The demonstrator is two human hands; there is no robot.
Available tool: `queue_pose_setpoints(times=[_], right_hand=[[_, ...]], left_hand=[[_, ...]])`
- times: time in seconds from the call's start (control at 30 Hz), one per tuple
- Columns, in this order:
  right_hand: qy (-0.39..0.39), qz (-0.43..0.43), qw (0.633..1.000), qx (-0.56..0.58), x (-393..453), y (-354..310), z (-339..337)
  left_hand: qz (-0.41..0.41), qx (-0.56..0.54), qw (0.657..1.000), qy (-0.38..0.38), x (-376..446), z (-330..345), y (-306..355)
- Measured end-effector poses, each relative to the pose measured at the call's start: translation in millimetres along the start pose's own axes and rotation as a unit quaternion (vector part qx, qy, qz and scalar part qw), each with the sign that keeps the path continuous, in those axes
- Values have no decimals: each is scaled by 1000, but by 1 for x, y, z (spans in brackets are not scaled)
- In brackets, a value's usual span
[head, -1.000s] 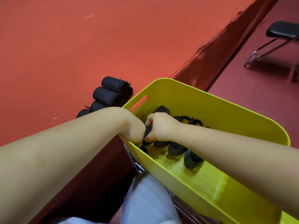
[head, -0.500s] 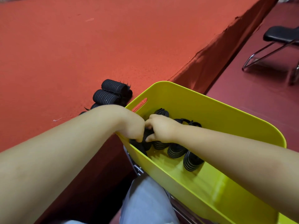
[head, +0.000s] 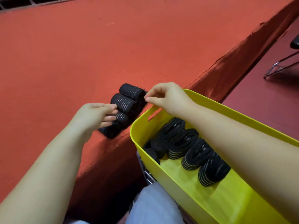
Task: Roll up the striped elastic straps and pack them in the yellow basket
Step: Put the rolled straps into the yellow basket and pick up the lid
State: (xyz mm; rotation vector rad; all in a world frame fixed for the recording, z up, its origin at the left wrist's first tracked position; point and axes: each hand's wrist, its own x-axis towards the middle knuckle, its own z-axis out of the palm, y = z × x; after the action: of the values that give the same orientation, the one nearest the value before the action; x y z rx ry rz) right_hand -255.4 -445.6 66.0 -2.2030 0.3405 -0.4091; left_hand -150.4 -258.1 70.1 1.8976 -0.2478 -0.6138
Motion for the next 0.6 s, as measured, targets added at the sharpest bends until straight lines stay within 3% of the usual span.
queue_pose_setpoints(times=[0.1,0.2,0.33,0.5,0.6], right_hand=[[27,-13,997,-65,28,-2,11],[46,31,993,-108,60,2,19],[-38,152,976,-152,99,4,27],[-121,210,958,-153,120,0,41],[-131,241,954,-120,121,1,45]], left_hand=[[-16,-40,998,52,13,-6,-12],[-31,-59,993,94,27,-8,-15],[-56,-35,996,66,49,-3,-9],[-67,61,996,26,79,3,1],[-74,114,991,21,88,6,2]])
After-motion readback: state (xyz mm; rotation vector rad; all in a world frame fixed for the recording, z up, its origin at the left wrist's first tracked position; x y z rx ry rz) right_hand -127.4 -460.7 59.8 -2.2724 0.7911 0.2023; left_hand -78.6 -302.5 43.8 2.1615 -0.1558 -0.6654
